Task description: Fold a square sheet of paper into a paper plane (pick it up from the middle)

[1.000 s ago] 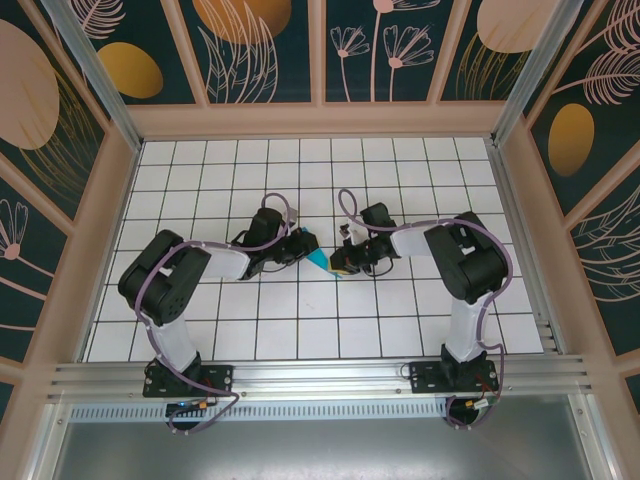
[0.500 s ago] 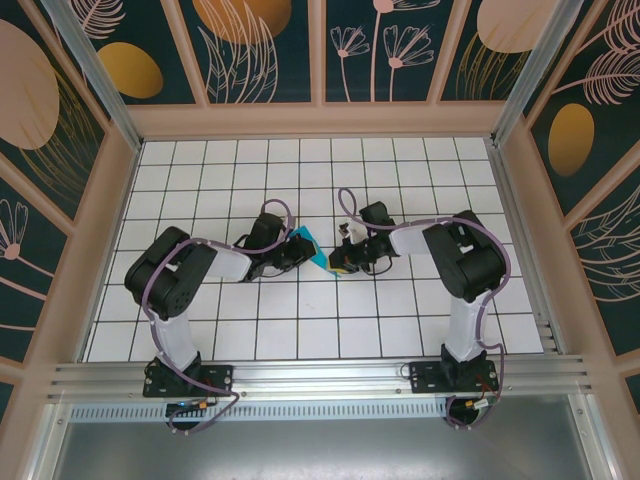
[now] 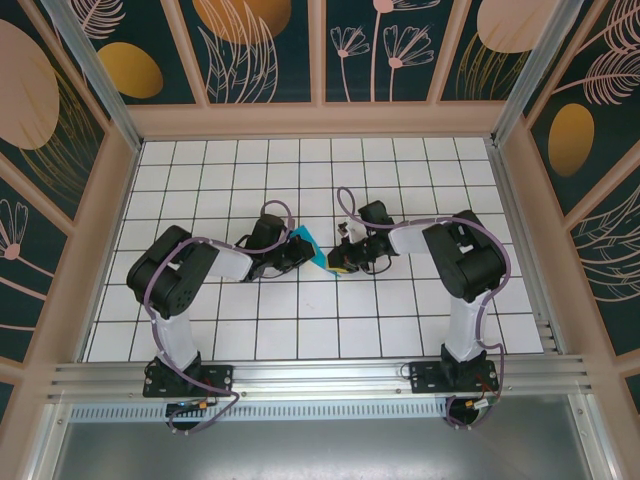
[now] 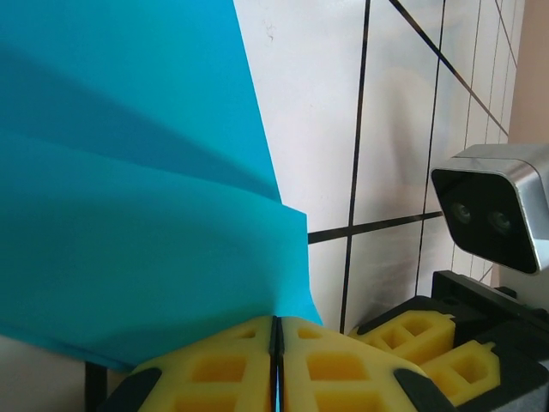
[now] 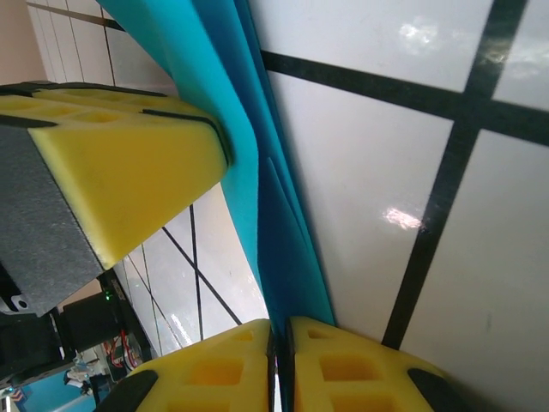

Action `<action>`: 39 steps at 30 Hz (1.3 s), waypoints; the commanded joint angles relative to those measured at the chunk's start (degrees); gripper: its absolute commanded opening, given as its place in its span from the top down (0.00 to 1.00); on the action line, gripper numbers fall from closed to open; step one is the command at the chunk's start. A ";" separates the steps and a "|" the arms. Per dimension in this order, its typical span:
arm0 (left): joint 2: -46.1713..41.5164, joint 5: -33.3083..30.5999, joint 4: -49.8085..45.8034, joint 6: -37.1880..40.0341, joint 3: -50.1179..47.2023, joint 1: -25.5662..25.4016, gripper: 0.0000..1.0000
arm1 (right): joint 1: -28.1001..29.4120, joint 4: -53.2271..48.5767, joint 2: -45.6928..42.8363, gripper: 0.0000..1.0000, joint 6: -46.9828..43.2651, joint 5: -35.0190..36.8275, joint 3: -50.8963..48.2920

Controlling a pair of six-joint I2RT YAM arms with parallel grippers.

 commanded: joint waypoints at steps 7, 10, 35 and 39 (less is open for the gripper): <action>1.95 -2.45 -4.83 1.62 1.66 0.01 0.87 | -0.55 -3.00 -2.64 0.85 -3.37 2.23 -1.05; 2.10 -2.87 -5.56 1.65 1.87 0.02 0.87 | -0.98 -3.77 -3.40 0.85 -3.73 2.66 -2.11; 2.83 -4.03 -9.13 0.27 4.17 -0.01 0.86 | 3.37 -4.49 -12.35 0.83 -6.62 16.66 0.61; 2.66 -4.12 -9.45 0.05 4.32 0.04 0.85 | 6.68 -6.27 -9.06 0.85 -7.58 17.65 3.90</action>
